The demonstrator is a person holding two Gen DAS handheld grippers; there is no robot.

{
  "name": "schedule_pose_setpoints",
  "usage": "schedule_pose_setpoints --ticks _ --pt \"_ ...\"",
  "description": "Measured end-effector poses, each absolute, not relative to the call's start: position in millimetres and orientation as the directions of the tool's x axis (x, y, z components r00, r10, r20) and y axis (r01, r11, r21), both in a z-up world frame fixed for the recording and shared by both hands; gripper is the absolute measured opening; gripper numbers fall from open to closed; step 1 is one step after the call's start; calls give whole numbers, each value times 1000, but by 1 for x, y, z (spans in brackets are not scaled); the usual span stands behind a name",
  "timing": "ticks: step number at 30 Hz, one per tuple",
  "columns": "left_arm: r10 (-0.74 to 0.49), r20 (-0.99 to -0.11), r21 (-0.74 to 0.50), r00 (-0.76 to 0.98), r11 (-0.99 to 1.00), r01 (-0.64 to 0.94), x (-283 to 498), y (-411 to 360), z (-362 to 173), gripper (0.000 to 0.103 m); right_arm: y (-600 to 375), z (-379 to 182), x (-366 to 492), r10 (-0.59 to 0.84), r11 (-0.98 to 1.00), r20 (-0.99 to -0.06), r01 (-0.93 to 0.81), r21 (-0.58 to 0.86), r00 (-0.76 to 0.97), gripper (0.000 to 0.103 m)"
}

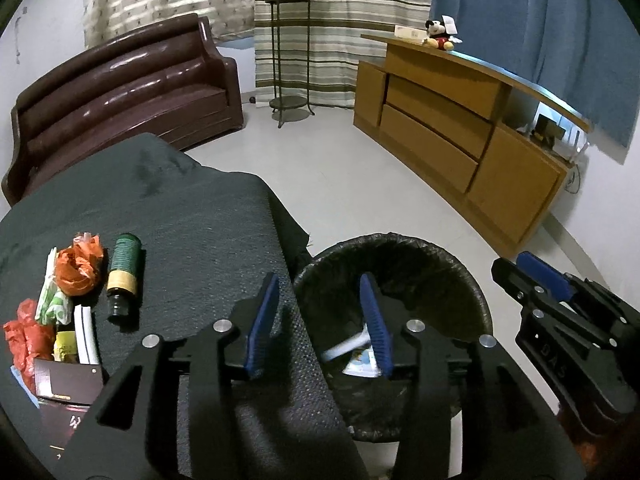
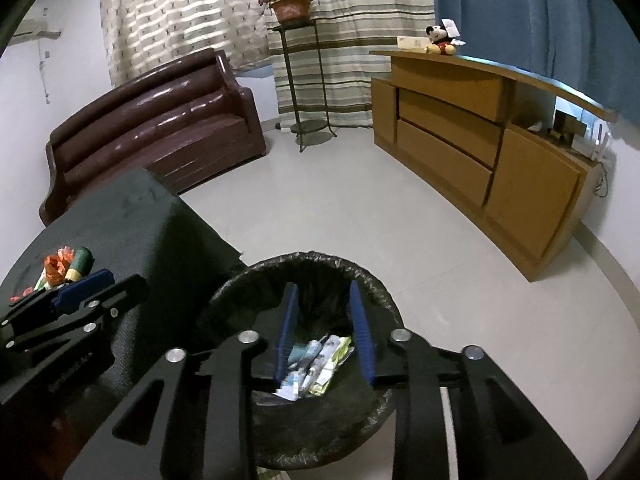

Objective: Collect trash
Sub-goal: 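Carry the blue-and-white tube in the left tool and wrapper in the right tool into the bin, opening both, then move both open tools back over the trash pile on the table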

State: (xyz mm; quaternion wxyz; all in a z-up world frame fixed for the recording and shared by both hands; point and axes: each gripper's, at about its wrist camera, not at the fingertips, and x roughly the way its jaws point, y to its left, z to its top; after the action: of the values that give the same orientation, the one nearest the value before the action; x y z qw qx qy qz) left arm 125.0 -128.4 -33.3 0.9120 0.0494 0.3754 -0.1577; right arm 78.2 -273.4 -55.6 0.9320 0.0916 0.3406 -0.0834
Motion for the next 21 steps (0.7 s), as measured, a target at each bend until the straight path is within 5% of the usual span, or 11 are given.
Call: schedule_pose_setpoints --ticks 11,21 --pt "-231 -689 -43 687 959 280 105 -93 -14 57 -255 -45 68 -100 972 -612 208 108 785 71" --pt "-155 -671 -32 725 983 181 77 -27 2 62 -209 -42 64 -7 987 -639 108 119 769 72"
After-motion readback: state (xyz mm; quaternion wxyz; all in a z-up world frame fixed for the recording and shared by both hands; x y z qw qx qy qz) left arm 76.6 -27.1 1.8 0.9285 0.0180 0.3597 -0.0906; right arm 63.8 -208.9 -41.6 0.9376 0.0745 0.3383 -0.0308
